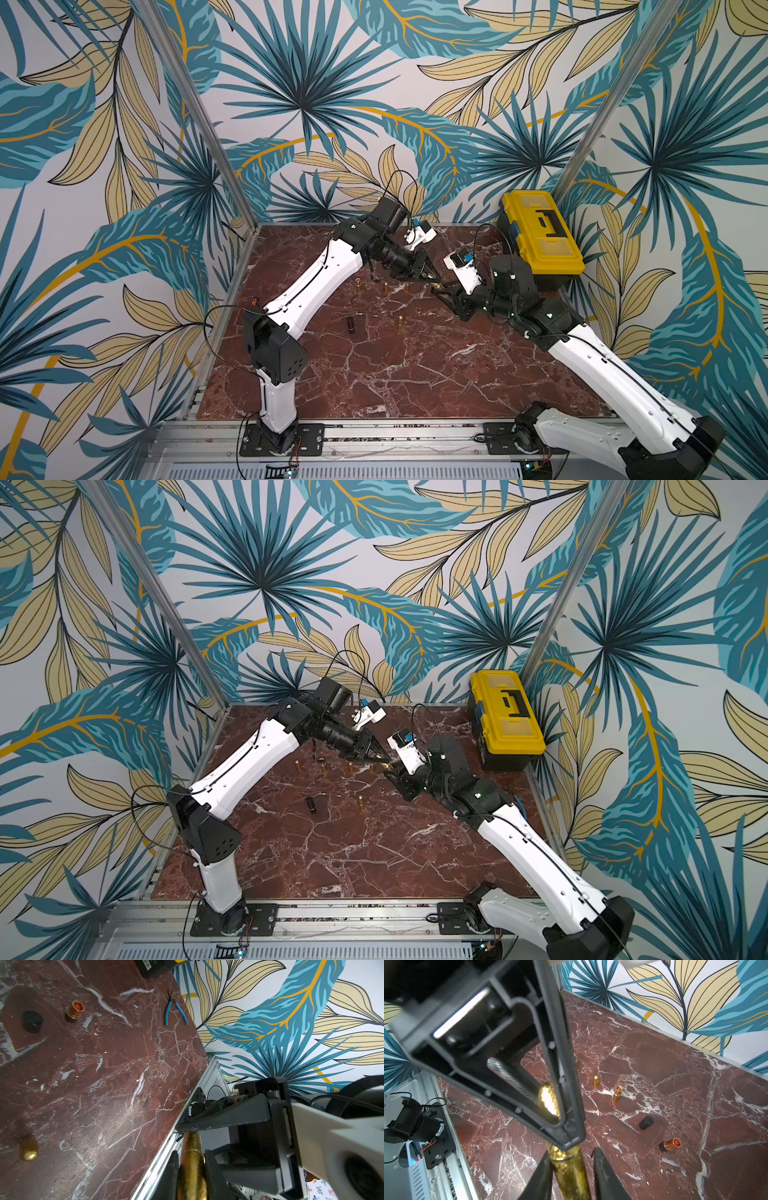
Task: Open the lipstick cap
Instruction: Open the cover of the lipstick.
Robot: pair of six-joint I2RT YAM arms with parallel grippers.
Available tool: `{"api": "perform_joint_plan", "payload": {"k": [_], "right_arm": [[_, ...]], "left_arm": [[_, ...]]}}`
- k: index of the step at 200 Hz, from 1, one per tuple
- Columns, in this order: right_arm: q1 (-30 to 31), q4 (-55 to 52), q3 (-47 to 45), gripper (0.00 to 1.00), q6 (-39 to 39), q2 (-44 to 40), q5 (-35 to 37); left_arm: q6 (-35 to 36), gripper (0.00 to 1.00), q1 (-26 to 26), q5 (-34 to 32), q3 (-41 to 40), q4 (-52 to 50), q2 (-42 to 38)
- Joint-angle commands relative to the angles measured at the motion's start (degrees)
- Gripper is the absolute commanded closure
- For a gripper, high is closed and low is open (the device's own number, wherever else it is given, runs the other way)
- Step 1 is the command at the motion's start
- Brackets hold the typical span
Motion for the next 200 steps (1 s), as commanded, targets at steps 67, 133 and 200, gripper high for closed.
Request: {"api": "perform_joint_plan", "payload": {"k": [67,133,200], "right_arm": [[0.1,-4.1,-0.1,0.92,-0.2,-0.1,-0.4],[0.0,-6.4,-2.6,0.98,1.4,-2.8,2.5],[0.1,-7.1,-3.4,0.99,2.2,-4.6,4.4]], "left_arm": [[0.4,1.0,1.6,-0.3,3.8,0.0,1.4],[0.6,1.0,4.7,-0.6,6.4,-0.1,2.2],[0.5,1.0,6.6,-0.6,7.7,-0.1,2.5]]}}
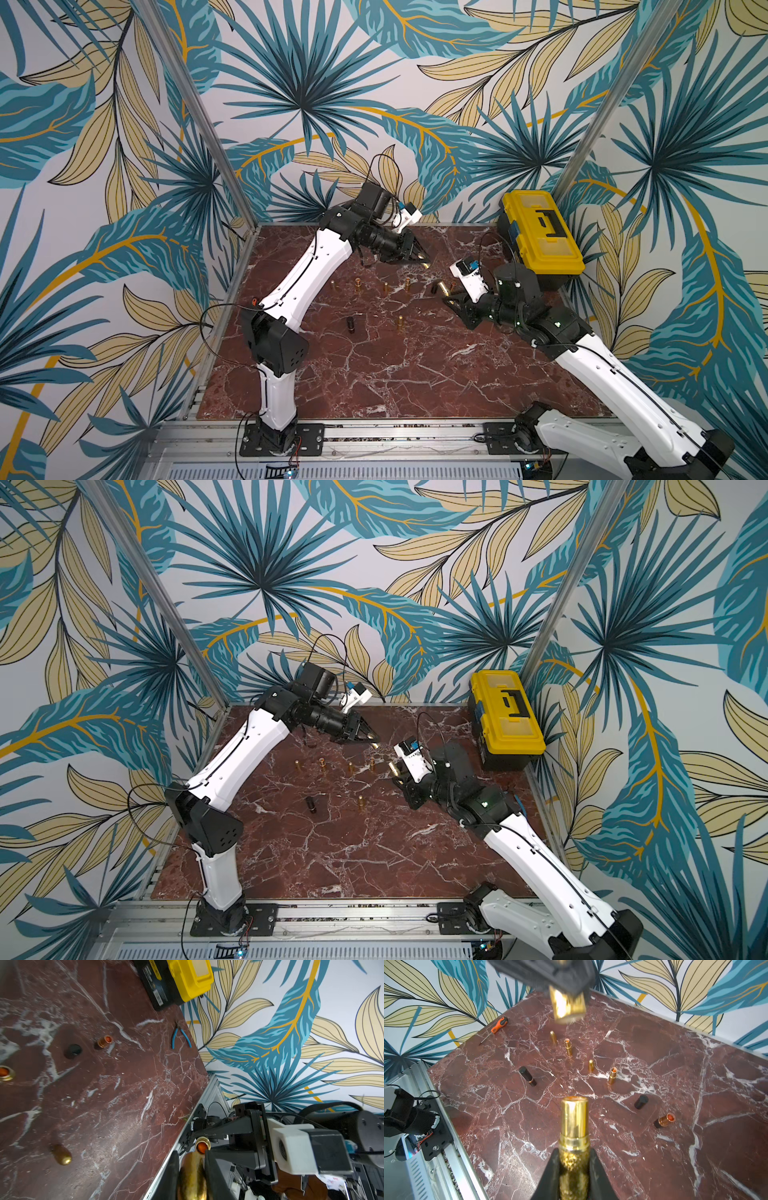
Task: Open the lipstick cap
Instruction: Open the cover of the lipstick, then place the cover at the center of the board.
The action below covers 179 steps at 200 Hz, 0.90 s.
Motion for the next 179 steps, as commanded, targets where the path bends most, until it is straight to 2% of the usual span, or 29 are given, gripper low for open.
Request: {"api": "perform_joint_plan", "payload": {"k": [1,17,31,69,107,152,179], "right_arm": [[-0.1,-2.6,-1.0,0.99,0.9,-0.7,1.8],[-0.1,-3.2,-0.7,0.99,1.1,-1.2,2.5],[-0.1,-3.4,-0.8,0.99,1.4,-2.8,4.0],[-0.1,-3.2,-2.0,0.98,2.8,-9.9,13.1],[-0.1,-3.4,-2.4,0.98,4.6,-16.1,23.4],[-0.1,-7.8,-1.3,0.97,5.2,-20.2,27.8],[-0.2,-10.0,-0.9,0.96,5.2,-22.1,29.1]], "left_arm": [[0.7,1.0,0.6,-1.4,1.3,0.6,0.0],[0.9,1.0,0.6,-3.1,1.2,0.5,-0.1],[1.9,1.0,-0.4,-7.2,0.0,0.6,0.1],[6.1,1.0,-7.6,-29.7,-2.7,0.5,2.6],[6.3,1.0,-13.4,-42.5,-3.0,1.2,8.2],[7.7,1.0,-18.3,-46.4,-4.6,7.3,13.1],[7.1,1.0,-20.3,-47.4,-9.7,14.5,13.3]]}}
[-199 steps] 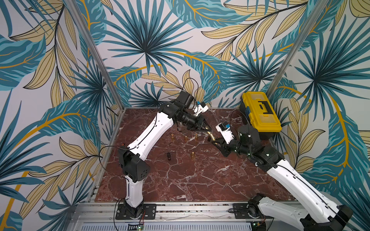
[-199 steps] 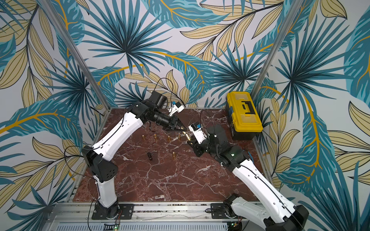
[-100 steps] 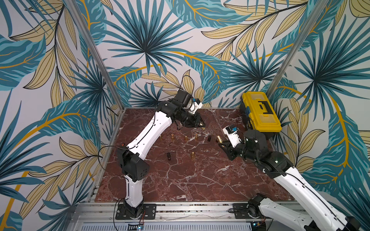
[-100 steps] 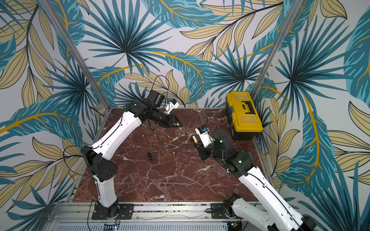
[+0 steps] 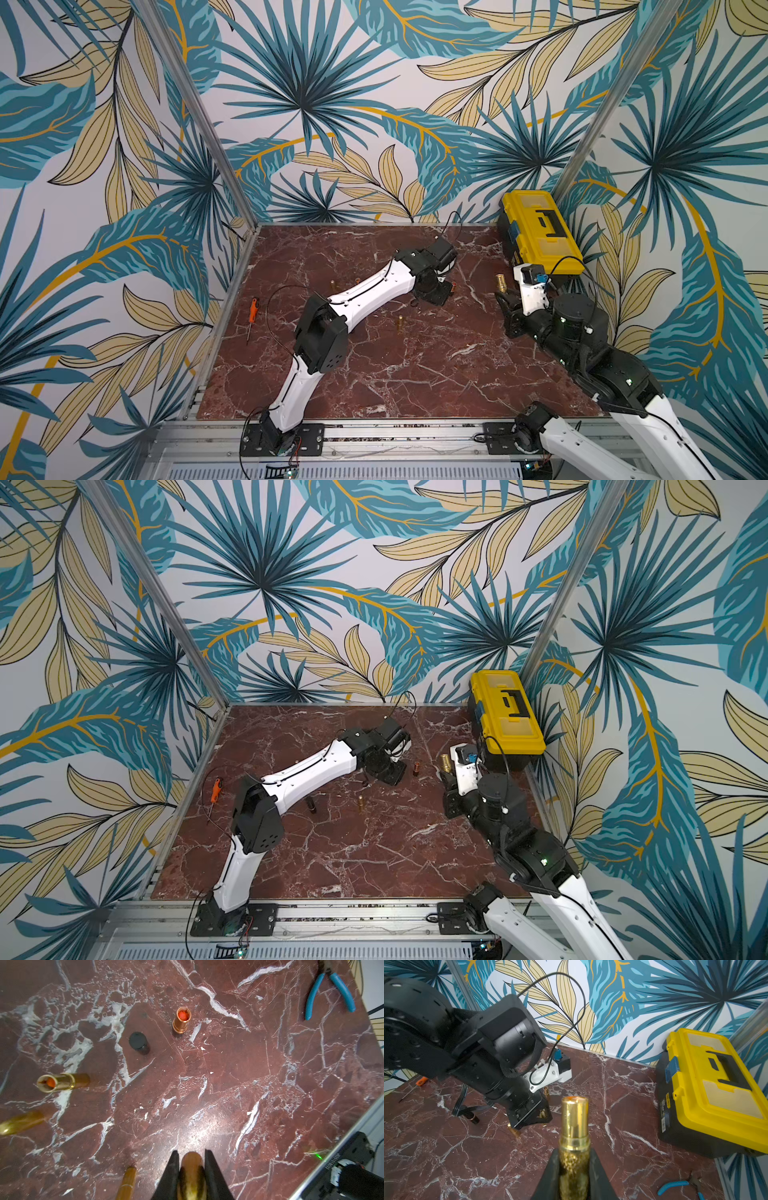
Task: Open the lipstick cap
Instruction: Place the cover at the center of the board.
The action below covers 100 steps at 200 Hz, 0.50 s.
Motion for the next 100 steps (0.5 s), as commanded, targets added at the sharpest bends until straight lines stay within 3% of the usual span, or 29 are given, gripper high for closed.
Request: {"api": "perform_joint_plan", "payload": {"k": [1,28,100], "right_arm": [[-0.1,-3.3,0.3,0.96,0.9,-1.5,3.3],[-0.1,-3.8,0.4,0.96,0.8,-1.6,3.9],[-0.1,1.2,-4.1,0.96,1.1,-0.2,2.5]], "left_arm": [[0.5,1.0,-1.4,-3.2,-3.5,7.9,-0.8],[0.0,1.0,-2.4,-3.5,-7.7,14.0,-0.3],[2.4,1.0,-3.0,-6.2,-10.4,15.2,2.2]]}}
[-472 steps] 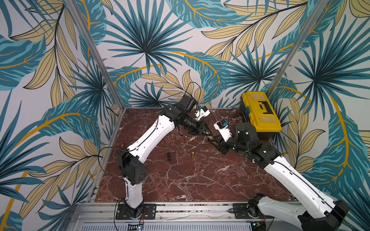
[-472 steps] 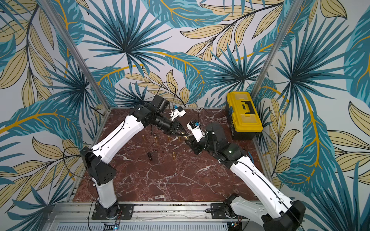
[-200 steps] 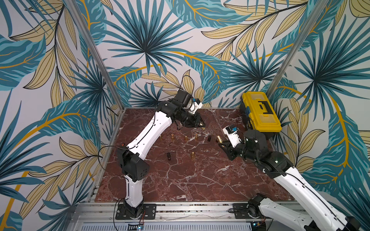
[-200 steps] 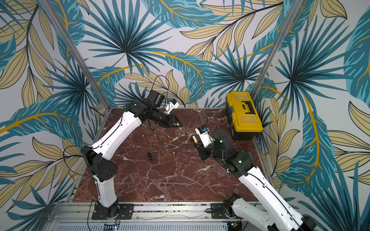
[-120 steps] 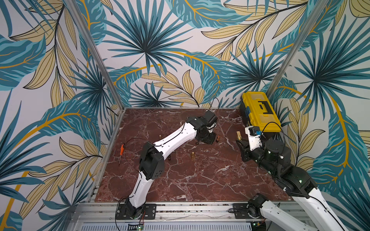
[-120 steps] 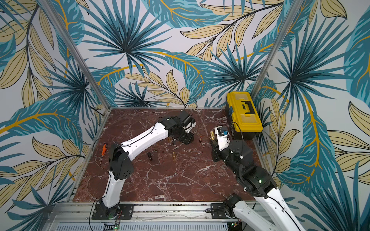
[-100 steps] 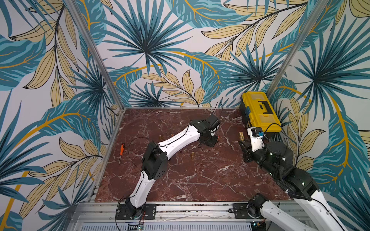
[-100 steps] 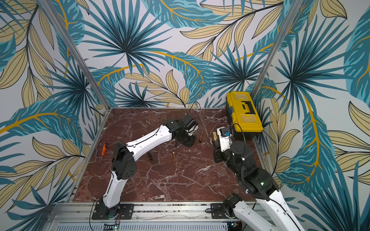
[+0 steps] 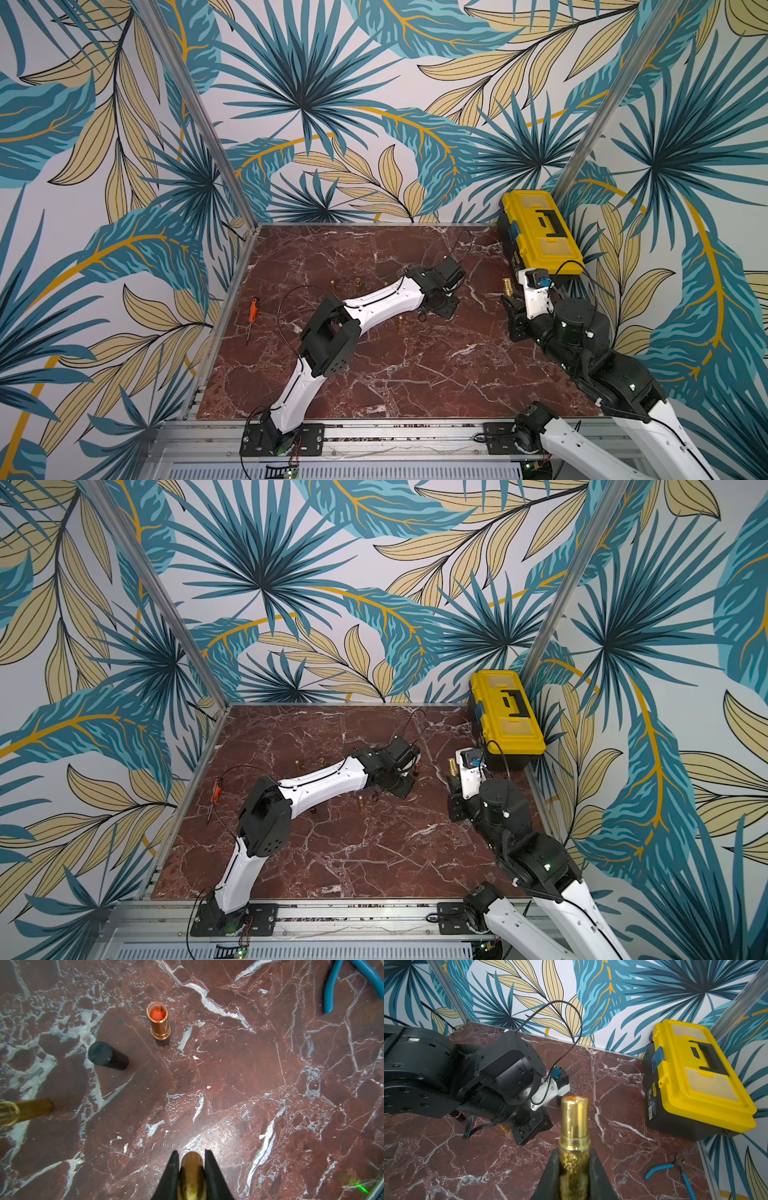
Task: Open the lipstick cap
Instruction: Place the cover at the center of the board.
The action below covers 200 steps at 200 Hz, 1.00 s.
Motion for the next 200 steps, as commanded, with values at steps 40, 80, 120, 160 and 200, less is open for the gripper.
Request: {"api": "perform_joint_plan", "payload": {"k": [40,80,120,160,200], "right_arm": [[-0.1,3.2,-2.7,0.96,0.4,2.3,-0.2],[-0.1,3.5,-3.5,0.95,0.3,2.1,0.1],[-0.1,3.5,-3.7,0.94,0.4,2.1,0.2],[-0.1,3.5,-3.8,0.94,0.3,2.1,0.1],[-0.1,3.6,-3.9,0.93,0.3,2.1,0.0]], "left_arm": [[1.8,1.0,-0.3,-2.8,-2.0,3.2,2.8],[2.8,1.0,-0.8,-4.1,-2.2,3.8,4.9],[3.1,1.0,-1.4,-7.0,-2.8,4.7,6.1],[3.1,1.0,-1.8,-8.1,-4.4,5.2,6.1],[2.4,0.91,-2.1,-9.1,-6.6,5.3,5.3]]}}
